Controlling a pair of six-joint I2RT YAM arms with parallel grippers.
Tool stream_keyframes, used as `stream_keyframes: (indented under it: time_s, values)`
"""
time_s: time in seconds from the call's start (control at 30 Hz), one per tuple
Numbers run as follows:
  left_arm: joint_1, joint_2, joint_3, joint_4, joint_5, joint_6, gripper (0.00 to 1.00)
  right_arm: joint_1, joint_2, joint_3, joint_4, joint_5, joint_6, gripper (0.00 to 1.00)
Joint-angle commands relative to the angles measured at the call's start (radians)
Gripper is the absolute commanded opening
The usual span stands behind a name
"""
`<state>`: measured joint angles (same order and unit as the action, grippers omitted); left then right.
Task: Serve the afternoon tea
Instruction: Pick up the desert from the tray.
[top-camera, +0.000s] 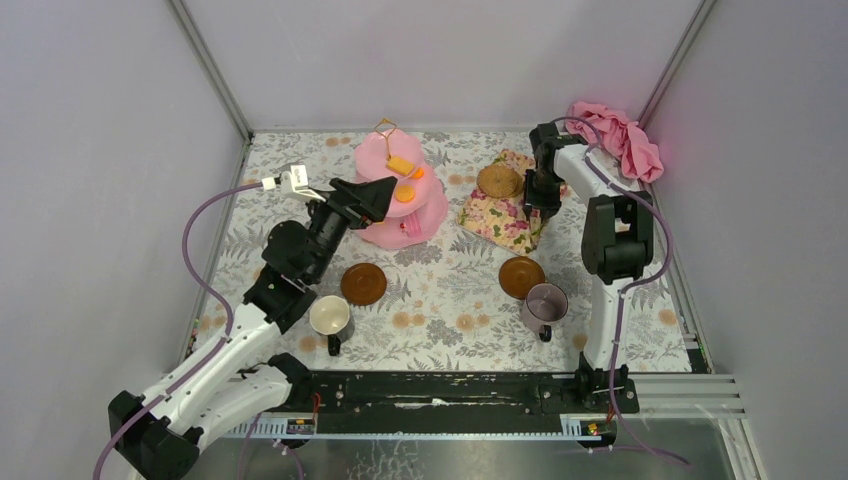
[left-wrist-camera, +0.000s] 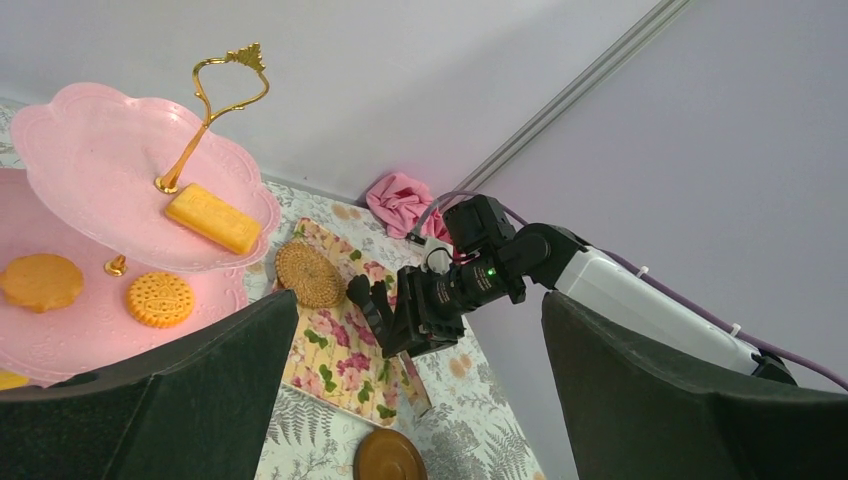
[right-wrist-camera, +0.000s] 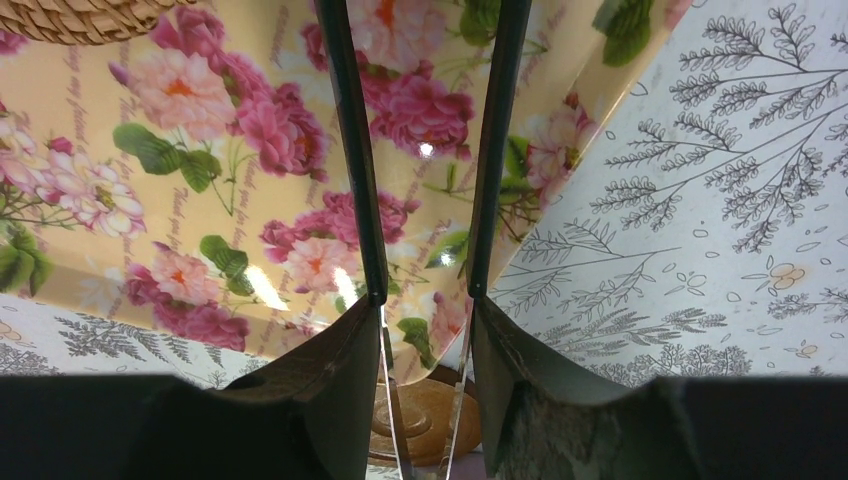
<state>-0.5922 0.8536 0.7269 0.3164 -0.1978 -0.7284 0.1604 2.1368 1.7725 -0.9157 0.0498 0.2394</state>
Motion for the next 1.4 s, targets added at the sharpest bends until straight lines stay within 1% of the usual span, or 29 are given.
stream_keyframes:
  time_s: [0.0, 0.4, 0.6, 0.7, 1.0, 1.17, 1.37]
  values:
    - [0.011, -0.008, 0.016, 0.042, 0.005, -0.002, 1.00, -0.005, 0.012, 0.057, -0.027, -0.020, -0.016, 0.44]
    - [0.023, 0.000, 0.011, 0.046, 0.018, -0.007, 1.00, -0.005, 0.075, 0.141, -0.063, -0.002, -0.022, 0.44]
    - [0.035, 0.004, 0.011, 0.051, 0.027, -0.011, 1.00, -0.006, 0.091, 0.149, -0.069, 0.000, -0.025, 0.43]
    - [0.040, 0.008, 0.008, 0.053, 0.036, -0.017, 1.00, -0.006, 0.096, 0.151, -0.074, -0.002, -0.026, 0.38]
    - [0.051, 0.003, 0.005, 0.053, 0.046, -0.025, 1.00, -0.006, 0.083, 0.141, -0.077, -0.002, -0.026, 0.18]
    - [0.052, -0.002, 0.001, 0.054, 0.044, -0.028, 1.00, -0.005, 0.056, 0.138, -0.073, -0.006, -0.021, 0.12]
    - [0.052, -0.002, 0.005, 0.053, 0.045, -0.029, 1.00, -0.006, 0.031, 0.145, -0.079, -0.011, -0.018, 0.09]
